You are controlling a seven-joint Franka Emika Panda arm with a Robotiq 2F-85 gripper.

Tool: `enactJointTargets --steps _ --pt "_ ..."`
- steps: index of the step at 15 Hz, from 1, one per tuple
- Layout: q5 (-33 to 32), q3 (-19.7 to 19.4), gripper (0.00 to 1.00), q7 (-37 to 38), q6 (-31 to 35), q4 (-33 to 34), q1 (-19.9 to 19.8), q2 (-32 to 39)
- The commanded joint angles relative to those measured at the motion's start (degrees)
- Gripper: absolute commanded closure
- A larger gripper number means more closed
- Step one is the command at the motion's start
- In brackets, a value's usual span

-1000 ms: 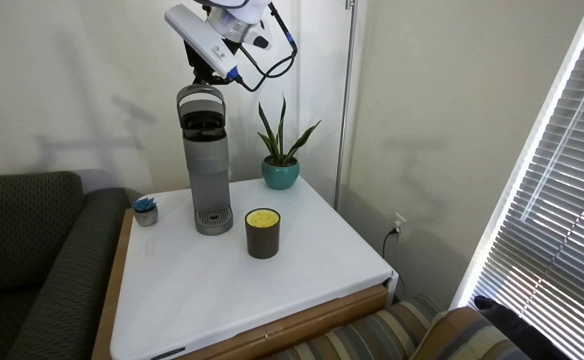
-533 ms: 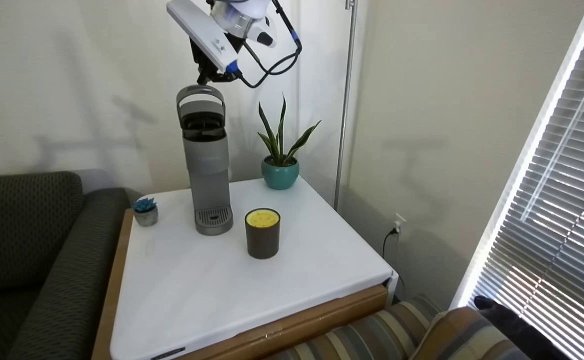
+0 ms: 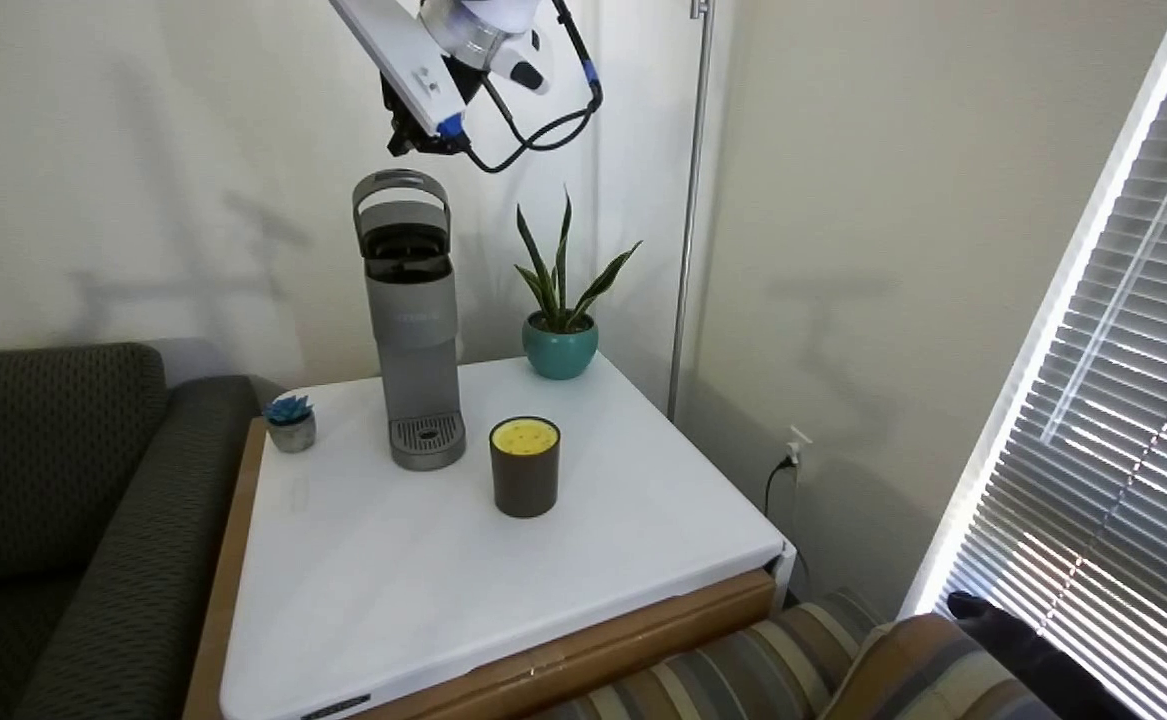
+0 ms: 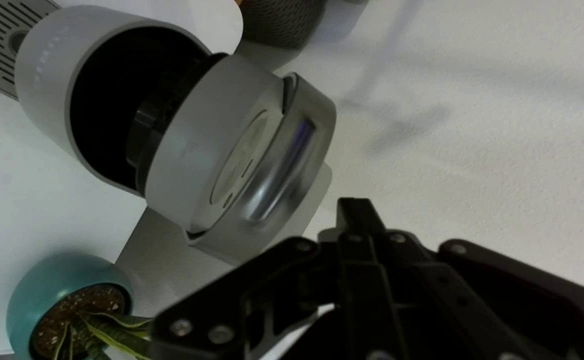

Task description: Open the coffee maker then close it

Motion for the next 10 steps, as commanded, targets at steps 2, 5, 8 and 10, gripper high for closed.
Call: enactJointTargets --steps 2,5,8,10 --pt "0.4 -0.2 1.0 1.4 -0.34 -4.37 -0.55 -2.93" --pt "-2.09 -0.78 1.0 3.2 -0.62 -4.06 0.39 -2.66" --pt "-5.26 -0.92 1.0 5.32 -1.19 -3.79 0.95 -2.43" --pt "-7.05 -0.93 1.0 6.79 -1.21 -3.85 1.15 -2.52"
